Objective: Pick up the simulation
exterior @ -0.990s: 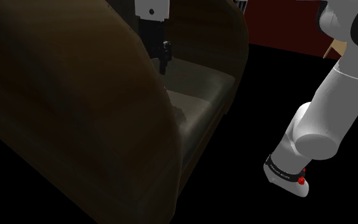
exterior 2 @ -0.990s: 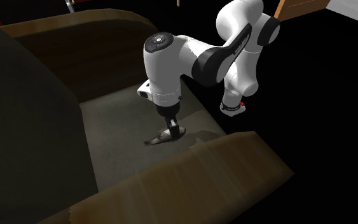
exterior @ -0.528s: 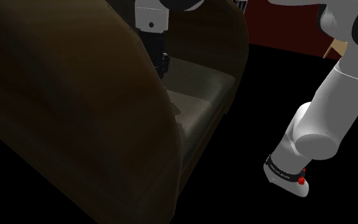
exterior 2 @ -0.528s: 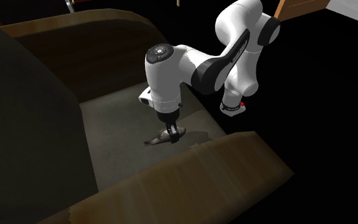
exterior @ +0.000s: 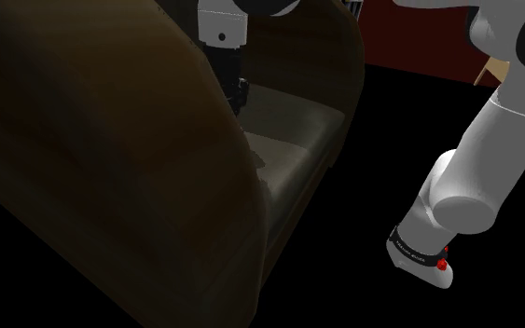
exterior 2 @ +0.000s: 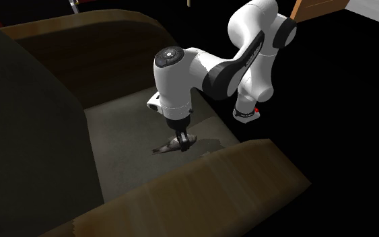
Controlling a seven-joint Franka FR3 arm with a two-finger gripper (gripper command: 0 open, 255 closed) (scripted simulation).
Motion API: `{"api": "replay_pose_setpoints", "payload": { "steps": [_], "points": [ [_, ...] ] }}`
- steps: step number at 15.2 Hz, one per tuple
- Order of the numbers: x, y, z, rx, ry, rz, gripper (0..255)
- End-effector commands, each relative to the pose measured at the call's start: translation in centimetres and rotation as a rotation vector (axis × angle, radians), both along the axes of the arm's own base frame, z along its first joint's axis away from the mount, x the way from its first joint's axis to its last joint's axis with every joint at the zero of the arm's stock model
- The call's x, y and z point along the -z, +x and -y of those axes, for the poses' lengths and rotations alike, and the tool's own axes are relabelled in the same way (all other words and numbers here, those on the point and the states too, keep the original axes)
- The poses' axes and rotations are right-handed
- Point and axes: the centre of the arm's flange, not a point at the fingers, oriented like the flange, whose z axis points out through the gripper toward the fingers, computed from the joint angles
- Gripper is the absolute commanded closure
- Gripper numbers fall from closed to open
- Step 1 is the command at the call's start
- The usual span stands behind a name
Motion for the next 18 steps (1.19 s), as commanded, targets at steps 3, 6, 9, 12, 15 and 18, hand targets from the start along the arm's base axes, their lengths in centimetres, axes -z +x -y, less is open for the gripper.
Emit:
{"api": "replay_pose_setpoints", "payload": {
  "steps": [3,6,9,12,15,18],
  "points": [
    [-1.0,0.0,0.0,0.000,0.000,-0.001,255],
    [-2.6,0.0,0.0,0.000,0.000,-0.001,255],
    [-4.2,0.0,0.0,0.000,0.000,-0.001,255],
    [-5.8,0.0,0.0,0.000,0.000,-0.001,255],
    [-7.4,0.0,0.0,0.000,0.000,-0.001,255],
    [-8.0,0.0,0.0,0.000,0.000,-0.001,255]
  ]
}}
